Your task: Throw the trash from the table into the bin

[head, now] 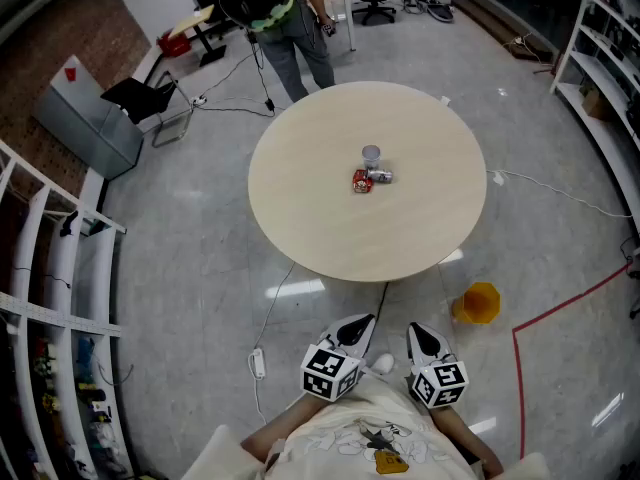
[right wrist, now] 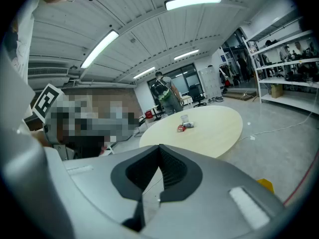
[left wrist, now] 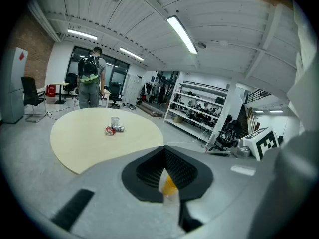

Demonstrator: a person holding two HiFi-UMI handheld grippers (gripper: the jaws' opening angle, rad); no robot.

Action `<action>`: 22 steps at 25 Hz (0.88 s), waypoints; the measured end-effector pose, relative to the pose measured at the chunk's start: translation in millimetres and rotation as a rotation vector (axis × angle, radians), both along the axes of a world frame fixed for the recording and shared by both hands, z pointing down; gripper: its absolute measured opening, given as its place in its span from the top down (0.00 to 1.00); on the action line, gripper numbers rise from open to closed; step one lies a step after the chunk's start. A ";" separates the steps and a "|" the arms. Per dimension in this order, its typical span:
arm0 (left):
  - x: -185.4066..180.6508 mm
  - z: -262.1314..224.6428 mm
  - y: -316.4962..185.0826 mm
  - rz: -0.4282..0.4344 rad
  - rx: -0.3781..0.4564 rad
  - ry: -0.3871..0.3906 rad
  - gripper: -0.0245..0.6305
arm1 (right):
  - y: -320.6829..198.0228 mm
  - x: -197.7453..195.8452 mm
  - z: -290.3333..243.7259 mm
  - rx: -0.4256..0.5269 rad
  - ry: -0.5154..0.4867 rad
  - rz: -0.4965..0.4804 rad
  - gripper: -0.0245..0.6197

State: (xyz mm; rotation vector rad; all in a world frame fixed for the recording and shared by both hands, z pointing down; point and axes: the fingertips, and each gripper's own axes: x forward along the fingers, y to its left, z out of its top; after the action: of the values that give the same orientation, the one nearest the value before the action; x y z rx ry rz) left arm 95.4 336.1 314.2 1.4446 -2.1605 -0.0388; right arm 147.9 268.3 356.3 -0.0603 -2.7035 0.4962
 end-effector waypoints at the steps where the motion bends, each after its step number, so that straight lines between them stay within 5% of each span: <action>1: -0.6 0.5 0.4 -0.002 0.001 0.000 0.96 | 0.3 -0.4 0.6 0.000 0.001 -0.002 0.96; 22: -5.7 12.4 -1.4 -0.011 -0.032 0.039 0.96 | 0.6 -7.7 3.4 -0.069 -0.021 -0.003 0.96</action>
State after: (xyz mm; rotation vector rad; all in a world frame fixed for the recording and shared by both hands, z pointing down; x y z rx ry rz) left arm 89.7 334.7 326.6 1.4028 -2.1279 -0.0364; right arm 140.2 268.9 359.7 -0.0892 -2.7059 0.5916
